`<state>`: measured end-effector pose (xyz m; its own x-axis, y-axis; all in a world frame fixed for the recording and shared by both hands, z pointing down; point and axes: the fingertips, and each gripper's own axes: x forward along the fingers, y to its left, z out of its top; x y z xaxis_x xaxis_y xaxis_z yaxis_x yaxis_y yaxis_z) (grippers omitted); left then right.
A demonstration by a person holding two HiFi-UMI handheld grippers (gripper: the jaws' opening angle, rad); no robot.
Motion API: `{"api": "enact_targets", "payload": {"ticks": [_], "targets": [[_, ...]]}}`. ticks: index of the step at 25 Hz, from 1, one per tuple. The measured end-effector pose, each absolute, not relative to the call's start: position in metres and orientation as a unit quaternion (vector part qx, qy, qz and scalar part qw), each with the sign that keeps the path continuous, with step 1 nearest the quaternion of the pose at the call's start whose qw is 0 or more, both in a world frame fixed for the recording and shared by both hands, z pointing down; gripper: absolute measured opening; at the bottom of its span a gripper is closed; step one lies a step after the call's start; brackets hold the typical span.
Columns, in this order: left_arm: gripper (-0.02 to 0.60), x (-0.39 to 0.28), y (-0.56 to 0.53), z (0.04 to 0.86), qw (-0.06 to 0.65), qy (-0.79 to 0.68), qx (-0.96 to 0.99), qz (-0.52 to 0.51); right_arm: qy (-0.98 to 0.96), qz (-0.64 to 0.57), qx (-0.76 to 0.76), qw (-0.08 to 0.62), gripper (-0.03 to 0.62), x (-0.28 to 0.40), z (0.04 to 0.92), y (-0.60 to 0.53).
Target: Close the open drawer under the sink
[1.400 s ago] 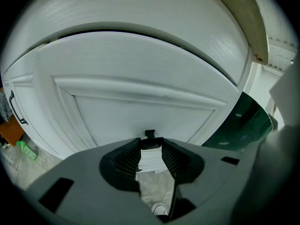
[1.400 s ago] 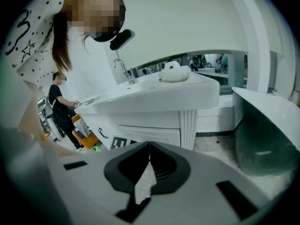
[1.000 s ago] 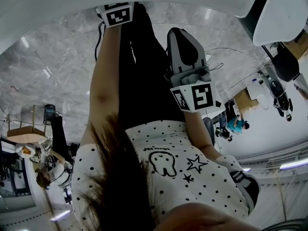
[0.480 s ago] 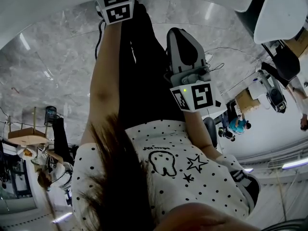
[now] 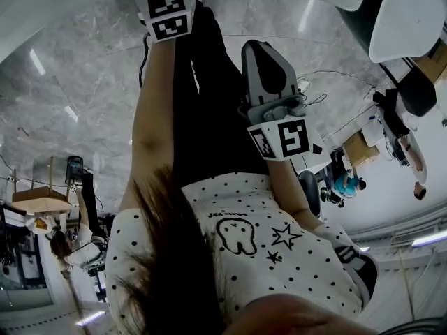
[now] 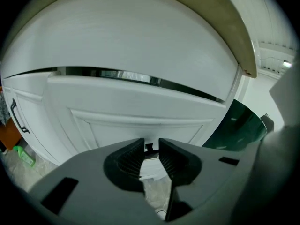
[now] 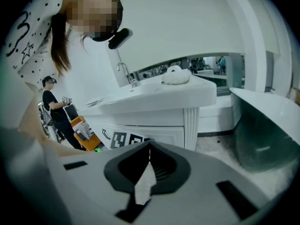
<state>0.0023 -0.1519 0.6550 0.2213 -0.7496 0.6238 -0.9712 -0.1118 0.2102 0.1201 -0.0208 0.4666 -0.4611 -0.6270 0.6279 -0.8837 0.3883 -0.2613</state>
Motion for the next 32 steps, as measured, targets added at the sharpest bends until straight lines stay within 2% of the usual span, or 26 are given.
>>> {"api": "enact_targets", "payload": {"ticks": [1,2,32], "targets": [[0.047,0.000,-0.151,0.652,0.292,-0.600,0.721,0.185,-0.805,0.290,0.469,0.219,0.015,0.119,0.466,-0.020],[0.015,-0.002,-0.149,0.647,0.286,-0.605,0.720,0.185,-0.806,0.289,0.469,0.218,0.015,0.119,0.464,-0.020],[0.005,-0.052,-0.122,0.495,0.241,-0.607,0.738,0.172,-0.832,0.237,0.446,0.228,0.015,0.083,0.381,-0.032]]}}
